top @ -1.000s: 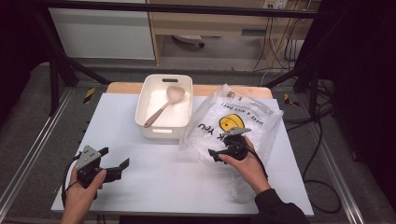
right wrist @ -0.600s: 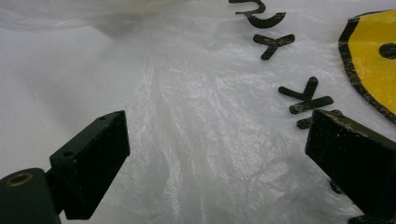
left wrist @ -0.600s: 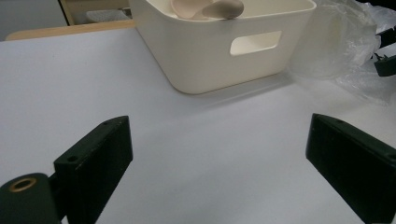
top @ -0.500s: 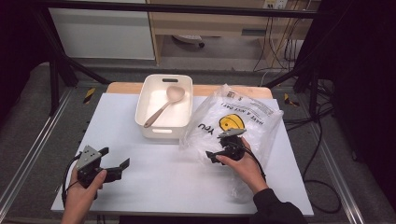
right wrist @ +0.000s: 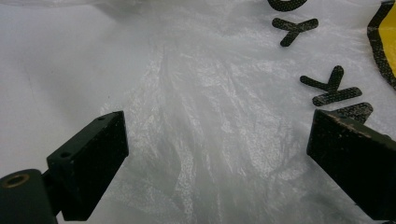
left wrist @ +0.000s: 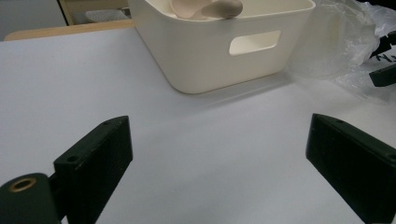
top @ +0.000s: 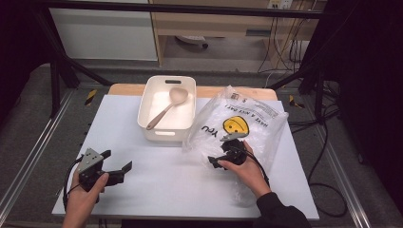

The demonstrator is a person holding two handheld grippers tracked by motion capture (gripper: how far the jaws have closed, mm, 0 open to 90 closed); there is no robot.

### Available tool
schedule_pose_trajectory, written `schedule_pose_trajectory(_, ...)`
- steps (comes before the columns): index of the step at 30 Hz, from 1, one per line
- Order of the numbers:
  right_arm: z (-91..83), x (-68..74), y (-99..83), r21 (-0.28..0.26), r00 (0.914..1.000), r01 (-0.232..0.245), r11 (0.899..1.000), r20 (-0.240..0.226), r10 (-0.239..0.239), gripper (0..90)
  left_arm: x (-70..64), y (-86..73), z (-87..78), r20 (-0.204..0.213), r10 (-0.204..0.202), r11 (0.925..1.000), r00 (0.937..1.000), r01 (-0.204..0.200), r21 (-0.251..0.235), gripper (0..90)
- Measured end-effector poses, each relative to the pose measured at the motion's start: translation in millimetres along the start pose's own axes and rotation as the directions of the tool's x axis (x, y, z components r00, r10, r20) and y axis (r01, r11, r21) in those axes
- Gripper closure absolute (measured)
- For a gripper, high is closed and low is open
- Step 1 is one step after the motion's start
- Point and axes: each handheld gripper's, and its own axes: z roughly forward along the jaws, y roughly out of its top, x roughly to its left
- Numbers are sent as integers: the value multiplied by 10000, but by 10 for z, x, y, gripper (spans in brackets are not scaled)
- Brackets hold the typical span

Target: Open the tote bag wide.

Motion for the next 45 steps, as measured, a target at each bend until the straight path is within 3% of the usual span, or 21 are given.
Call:
schedule_pose_trajectory(22, 43, 55, -43, 119, 9980, 500, 9987, 389, -504, 72, 2, 0, -3, -8, 19, 10000, 10000, -19, 11, 67)
schedule_pose_trajectory(36, -8, -14, -49, -128, 9982, 293, 9995, 534, -286, 259, 1, -2, 0, -6, 53, 10000, 10000, -53, 66, 67)
schedule_pose_trajectory(41, -6, -13, -45, -106, 9977, 357, 9993, 583, -351, 232, 2, -2, -2, -10, 48, 10000, 10000, -48, 57, 67)
schedule_pose_trajectory(42, 2, -23, -45, -105, 9973, 364, 9993, 649, -356, 181, 2, -2, -2, -6, 50, 10000, 10000, -50, 58, 67)
schedule_pose_trajectory(45, 8, -39, -45, -153, 9965, 379, 9992, 746, -366, 153, 0, -2, -1, 13, 44, 10000, 10000, -44, 57, 67)
